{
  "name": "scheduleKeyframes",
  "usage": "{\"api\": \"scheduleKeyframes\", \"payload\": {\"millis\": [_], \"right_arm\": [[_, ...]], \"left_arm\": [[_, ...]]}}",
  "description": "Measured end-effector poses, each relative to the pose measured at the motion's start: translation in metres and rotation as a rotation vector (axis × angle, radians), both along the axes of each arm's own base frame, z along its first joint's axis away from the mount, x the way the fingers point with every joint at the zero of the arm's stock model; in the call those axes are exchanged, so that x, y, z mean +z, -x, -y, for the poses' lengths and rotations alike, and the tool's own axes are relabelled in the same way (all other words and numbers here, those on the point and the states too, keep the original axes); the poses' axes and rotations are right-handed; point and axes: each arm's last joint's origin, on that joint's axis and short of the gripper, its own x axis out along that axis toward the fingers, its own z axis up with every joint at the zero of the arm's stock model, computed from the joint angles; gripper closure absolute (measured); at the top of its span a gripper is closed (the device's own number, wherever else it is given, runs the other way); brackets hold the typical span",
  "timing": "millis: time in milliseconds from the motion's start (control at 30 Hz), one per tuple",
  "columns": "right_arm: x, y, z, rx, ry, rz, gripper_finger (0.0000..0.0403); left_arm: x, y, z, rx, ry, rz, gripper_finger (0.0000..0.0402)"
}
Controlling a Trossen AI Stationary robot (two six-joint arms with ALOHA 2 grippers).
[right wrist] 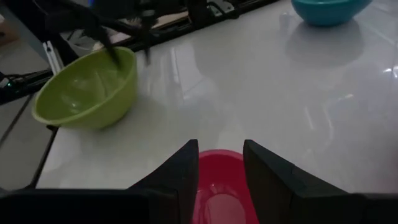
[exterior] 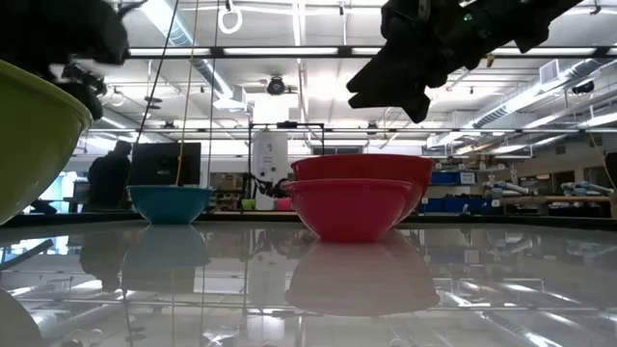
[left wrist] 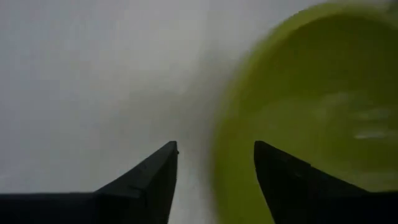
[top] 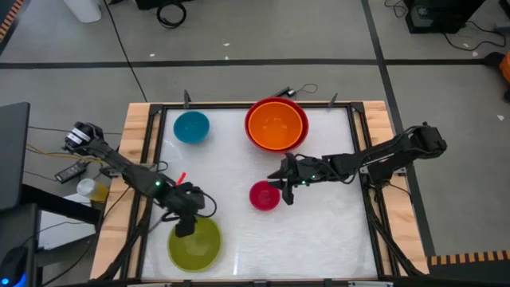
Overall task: Nest bowls inside each other
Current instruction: Stack the green bowl on top of the orange bowl
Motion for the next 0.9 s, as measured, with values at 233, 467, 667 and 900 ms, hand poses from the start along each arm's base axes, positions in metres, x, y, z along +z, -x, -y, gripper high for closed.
{"api": "scheduleKeyframes", "payload": {"millis": [233, 467, 667, 900], "right_arm": [[-0.013, -0.012, -0.002, 0.012, -0.002, 0.020, 0.0269], [-0.006, -0.025, -0.024, 0.297, 0.014, 0.215, 0.0269], [-0.002, -0.052, -0.035, 0.309, 0.084, 0.240, 0.0257], [0.014, -0.080, -0.035, 0.117, 0.425, 0.177, 0.0200]], "left_arm": [[-0.026, -0.003, 0.002, -0.061, -0.140, -0.139, 0.0297], [-0.010, -0.023, -0.018, 0.051, -0.107, -0.084, 0.0385], [0.042, -0.049, -0.024, 0.063, -0.300, 0.121, 0.0380], [0.069, -0.076, -0.019, -0.063, -0.497, 0.169, 0.0387]]}}
